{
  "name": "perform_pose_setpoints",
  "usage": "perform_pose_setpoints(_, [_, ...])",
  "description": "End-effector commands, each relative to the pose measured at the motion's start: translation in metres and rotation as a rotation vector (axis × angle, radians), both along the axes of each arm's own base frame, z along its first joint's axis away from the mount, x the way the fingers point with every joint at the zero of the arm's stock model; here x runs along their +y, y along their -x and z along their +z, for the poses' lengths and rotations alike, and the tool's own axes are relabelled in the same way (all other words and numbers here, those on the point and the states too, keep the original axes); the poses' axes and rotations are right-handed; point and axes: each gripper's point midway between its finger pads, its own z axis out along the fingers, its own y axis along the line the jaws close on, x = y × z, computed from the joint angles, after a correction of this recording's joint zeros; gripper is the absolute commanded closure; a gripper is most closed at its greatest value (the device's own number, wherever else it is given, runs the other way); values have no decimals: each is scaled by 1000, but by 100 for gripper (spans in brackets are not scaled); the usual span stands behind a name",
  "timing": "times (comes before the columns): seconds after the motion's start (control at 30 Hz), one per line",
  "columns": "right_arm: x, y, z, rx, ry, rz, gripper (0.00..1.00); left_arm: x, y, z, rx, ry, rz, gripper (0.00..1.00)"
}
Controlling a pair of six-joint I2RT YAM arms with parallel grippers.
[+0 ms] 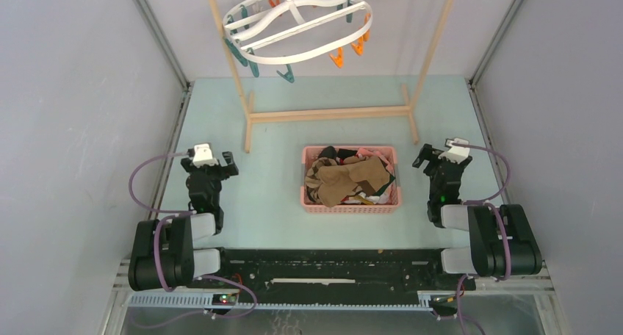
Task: Remove the socks clipped to the hanger
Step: Reset both arms
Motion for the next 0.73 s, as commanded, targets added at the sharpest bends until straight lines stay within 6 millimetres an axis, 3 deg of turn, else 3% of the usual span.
perform_pose_setpoints(0.0, [3,-2,8,-23,-4,4,0,2,-8,21,-62,-8,16,0])
perform_pose_setpoints(0.7, [3,-2,8,-24,-4,3,0,2,-10,19,-45,-20,37,0])
